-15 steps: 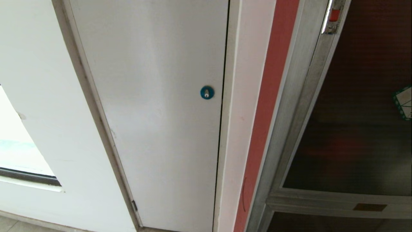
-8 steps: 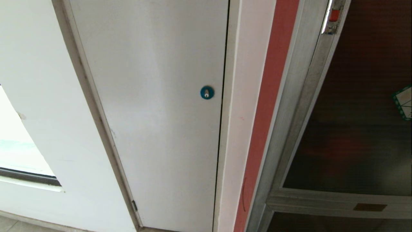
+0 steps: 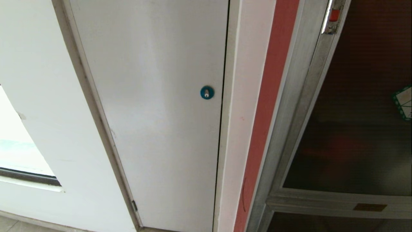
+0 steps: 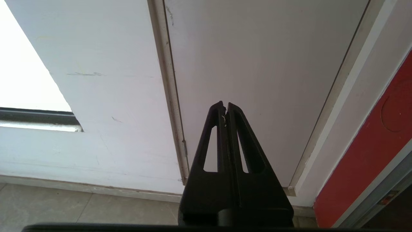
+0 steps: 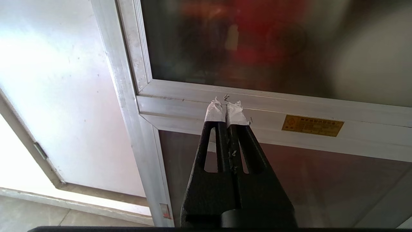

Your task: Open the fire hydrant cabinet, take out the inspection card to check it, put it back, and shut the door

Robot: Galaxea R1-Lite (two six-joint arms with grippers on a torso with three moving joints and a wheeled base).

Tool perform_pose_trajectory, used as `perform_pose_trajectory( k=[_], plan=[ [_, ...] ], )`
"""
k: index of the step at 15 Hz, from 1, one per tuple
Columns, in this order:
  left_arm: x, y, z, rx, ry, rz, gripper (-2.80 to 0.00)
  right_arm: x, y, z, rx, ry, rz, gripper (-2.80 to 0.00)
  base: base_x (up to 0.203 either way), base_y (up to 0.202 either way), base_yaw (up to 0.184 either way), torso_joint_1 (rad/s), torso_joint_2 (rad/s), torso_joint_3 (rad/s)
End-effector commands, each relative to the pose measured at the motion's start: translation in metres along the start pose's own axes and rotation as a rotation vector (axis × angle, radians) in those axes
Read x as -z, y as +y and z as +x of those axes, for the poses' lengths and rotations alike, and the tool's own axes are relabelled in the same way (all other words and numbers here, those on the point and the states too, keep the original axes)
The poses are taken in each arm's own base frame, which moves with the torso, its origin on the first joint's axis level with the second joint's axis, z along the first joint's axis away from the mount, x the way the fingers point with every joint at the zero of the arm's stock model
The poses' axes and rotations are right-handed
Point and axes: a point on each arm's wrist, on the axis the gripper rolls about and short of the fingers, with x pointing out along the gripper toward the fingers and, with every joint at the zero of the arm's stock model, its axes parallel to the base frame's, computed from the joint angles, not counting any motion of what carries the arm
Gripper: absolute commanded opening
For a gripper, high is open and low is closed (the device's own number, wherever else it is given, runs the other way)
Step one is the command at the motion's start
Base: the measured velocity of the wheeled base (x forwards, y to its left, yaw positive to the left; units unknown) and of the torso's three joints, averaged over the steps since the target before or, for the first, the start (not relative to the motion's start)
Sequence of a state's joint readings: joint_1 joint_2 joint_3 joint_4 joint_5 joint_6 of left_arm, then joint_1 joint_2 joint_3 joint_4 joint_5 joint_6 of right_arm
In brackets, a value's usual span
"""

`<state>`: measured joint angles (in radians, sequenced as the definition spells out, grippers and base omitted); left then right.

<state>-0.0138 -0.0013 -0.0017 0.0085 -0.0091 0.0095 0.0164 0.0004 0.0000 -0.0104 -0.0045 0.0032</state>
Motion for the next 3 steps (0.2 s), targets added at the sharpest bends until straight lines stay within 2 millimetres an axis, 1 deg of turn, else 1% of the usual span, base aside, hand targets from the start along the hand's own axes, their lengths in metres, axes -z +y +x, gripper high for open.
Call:
perform_pose_trajectory(
  k=[1, 3],
  plan=[
    [0.0, 0.0, 0.0, 0.0, 0.0, 0.0, -2.8, 0.0012, 0.0, 0.0004, 0.0, 0.005, 0.0, -2.8, 0.0, 0.0, 0.0, 0.0, 0.0, 0.0],
    [0.0001, 0.0, 0.0, 0.0, 0.0, 0.0, -2.8, 0.0012, 0.0, 0.0004, 0.0, 0.005, -0.002, -2.8, 0.0, 0.0, 0.0, 0.0, 0.0, 0.0]
  ],
)
